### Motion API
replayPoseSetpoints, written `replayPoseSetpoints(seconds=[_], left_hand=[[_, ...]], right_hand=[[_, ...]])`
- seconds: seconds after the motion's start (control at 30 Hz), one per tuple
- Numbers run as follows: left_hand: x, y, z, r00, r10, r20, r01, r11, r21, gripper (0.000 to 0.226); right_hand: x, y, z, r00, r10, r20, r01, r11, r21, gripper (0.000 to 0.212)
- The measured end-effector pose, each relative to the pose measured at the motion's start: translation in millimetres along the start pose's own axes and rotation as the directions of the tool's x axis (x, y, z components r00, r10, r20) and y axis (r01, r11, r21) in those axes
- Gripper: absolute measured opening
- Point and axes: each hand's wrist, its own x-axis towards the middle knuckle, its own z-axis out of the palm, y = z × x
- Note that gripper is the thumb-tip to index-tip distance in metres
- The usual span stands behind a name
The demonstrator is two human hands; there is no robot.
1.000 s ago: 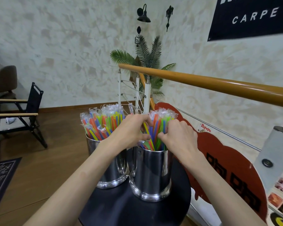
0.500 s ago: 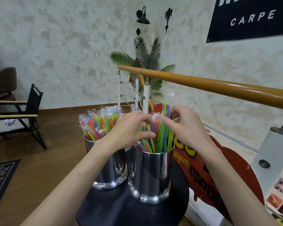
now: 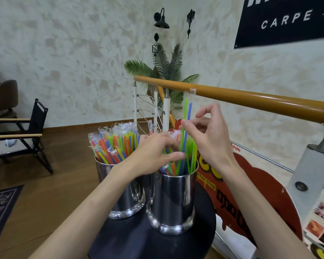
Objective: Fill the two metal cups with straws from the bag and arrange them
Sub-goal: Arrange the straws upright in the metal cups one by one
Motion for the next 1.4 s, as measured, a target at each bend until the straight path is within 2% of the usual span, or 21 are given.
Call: replayPoseSetpoints(seconds=[0.17,0.3,0.4,0.53,0.7,0.8,0.9,1.0,1.2,1.33,1.4], left_hand=[[0,-2,0,0.996,-0.015,0.093,0.012,1.000,0.028,0.024],[-1,-3,-2,0.987,-0.040,0.157,0.042,0.999,-0.007,0.033],[-2,-3,-6,0.982,-0.044,0.185,0.055,0.997,-0.056,0.035],[-2,-3,-9,0.978,-0.043,0.204,0.055,0.997,-0.050,0.036],[-2,-8,-13,0.977,0.027,0.213,-0.007,0.996,-0.093,0.038],[-1,-8,-20,0.990,0.015,0.142,0.003,0.993,-0.122,0.024],[-1,-9,-22,0.998,-0.021,0.054,0.027,0.993,-0.114,0.029],[0,-11,-20,0.999,-0.039,0.022,0.040,0.997,-0.060,0.029],[1,-17,-14,0.999,-0.032,-0.010,0.032,0.999,-0.031,0.025],[2,-17,-12,0.999,-0.030,-0.026,0.031,0.998,0.047,0.026],[2,-18,-11,0.999,-0.023,-0.042,0.026,0.998,0.061,0.023]], right_hand=[[-3,3,4,0.997,-0.073,0.022,0.073,0.997,0.001,0.026],[-1,14,-1,0.964,-0.116,0.241,0.140,0.987,-0.085,0.004],[-1,23,-6,0.918,-0.115,0.379,0.197,0.963,-0.184,0.020],[-4,27,-6,0.882,-0.147,0.448,0.284,0.924,-0.257,0.034],[2,31,-4,0.888,-0.308,0.341,0.420,0.846,-0.328,0.026],[7,28,-7,0.896,-0.390,0.211,0.443,0.806,-0.392,0.022],[9,24,-10,0.905,-0.419,0.078,0.412,0.816,-0.406,0.018],[9,18,-11,0.919,-0.393,-0.009,0.369,0.870,-0.329,0.019],[6,1,-10,0.963,-0.261,-0.066,0.260,0.965,-0.019,0.028],[5,-10,-10,0.987,-0.104,-0.118,0.118,0.986,0.118,0.023],[3,-15,-11,0.990,-0.074,-0.122,0.091,0.986,0.138,0.017]])
